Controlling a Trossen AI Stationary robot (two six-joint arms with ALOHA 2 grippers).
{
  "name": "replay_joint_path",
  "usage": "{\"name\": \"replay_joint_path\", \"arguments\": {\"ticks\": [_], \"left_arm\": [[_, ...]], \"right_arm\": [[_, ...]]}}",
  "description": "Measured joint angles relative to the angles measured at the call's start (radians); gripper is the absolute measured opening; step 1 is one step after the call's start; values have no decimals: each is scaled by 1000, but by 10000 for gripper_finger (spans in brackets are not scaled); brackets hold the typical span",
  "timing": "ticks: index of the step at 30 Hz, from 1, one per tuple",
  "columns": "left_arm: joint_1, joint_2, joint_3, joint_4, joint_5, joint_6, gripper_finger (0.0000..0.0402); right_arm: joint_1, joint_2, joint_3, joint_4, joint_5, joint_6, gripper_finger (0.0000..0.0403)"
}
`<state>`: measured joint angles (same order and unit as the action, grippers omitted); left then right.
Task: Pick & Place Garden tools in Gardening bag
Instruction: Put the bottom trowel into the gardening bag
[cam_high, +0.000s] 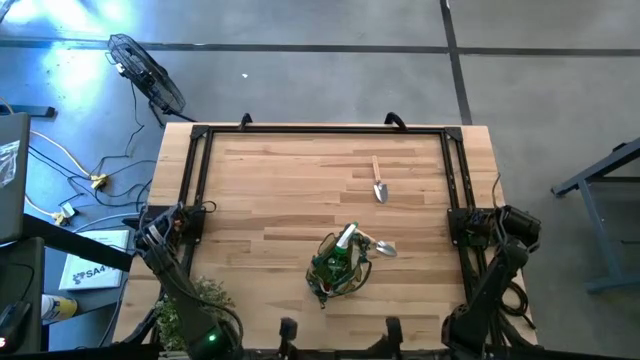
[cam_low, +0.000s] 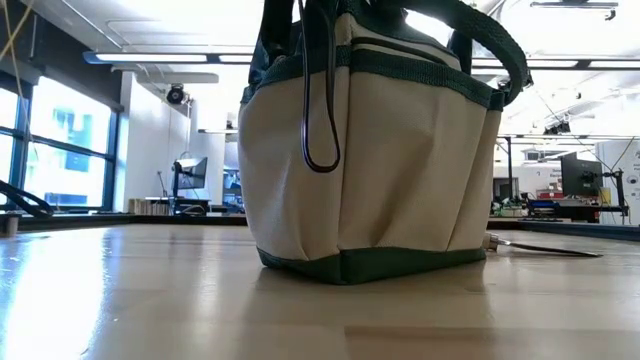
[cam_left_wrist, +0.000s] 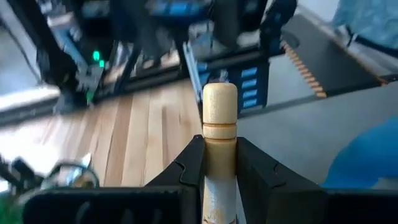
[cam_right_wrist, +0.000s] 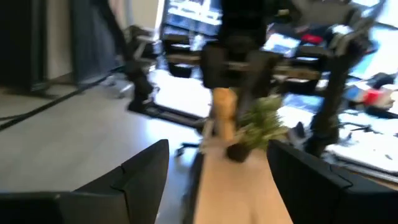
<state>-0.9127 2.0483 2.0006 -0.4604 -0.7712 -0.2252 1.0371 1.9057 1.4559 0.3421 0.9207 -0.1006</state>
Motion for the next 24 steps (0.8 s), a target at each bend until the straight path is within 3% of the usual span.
{"name": "replay_joint_path", "arguments": {"ticks": [6,11,16,24], "left_arm": [[12,0,0,139,100,189,53],[32,0,-1,152,155,200,53],[62,0,-1,165,202,225,53],[99,0,-1,175,291,248,53]], "right_arm": [[-40,0,0,121,-33,-133,261],[-59,0,0,236,-161,-275,260],[-58,0,0,238,-302,-470,260],[-87,0,0,233,-310,-509,260]]}}
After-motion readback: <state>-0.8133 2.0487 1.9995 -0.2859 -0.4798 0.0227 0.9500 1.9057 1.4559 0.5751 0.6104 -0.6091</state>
